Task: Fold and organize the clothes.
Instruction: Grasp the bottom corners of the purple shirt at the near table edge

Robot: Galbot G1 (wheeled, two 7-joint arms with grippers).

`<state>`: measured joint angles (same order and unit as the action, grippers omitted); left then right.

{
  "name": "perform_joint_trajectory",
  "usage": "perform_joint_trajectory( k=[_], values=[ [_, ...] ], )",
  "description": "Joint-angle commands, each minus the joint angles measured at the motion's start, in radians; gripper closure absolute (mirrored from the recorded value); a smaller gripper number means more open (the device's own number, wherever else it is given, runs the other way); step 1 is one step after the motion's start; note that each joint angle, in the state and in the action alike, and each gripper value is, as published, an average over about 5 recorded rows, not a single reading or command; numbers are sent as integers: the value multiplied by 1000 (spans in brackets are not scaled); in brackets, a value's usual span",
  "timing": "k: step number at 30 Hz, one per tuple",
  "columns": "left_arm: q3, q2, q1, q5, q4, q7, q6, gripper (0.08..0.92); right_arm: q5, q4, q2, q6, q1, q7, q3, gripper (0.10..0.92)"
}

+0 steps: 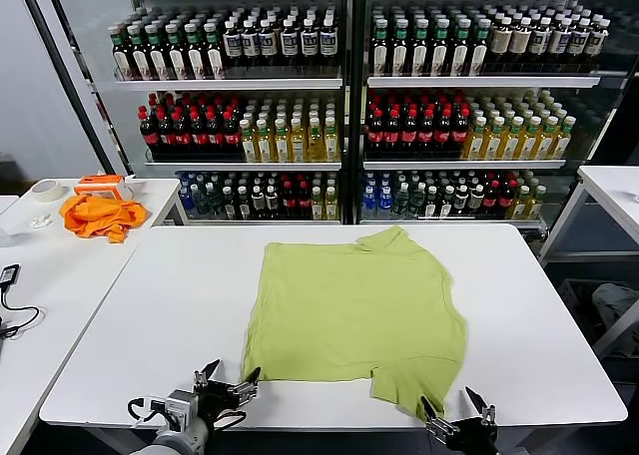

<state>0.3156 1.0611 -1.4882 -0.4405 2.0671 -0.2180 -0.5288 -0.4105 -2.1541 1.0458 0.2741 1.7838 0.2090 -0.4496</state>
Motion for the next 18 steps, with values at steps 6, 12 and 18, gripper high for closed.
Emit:
perform_joint_trajectory(
  k=[6, 12, 18],
  values=[
    [-19, 4, -12, 22, -6, 12, 6, 405, -40, 20, 1, 9, -25, 1, 23, 552],
    [-32, 12, -11, 45, -9, 24, 17, 561, -54, 29, 1, 16, -38, -2, 33, 725],
    [-18, 5, 0, 49, -14, 47, 29, 735, -54, 10, -9, 7, -39, -17, 20, 890]
  ],
)
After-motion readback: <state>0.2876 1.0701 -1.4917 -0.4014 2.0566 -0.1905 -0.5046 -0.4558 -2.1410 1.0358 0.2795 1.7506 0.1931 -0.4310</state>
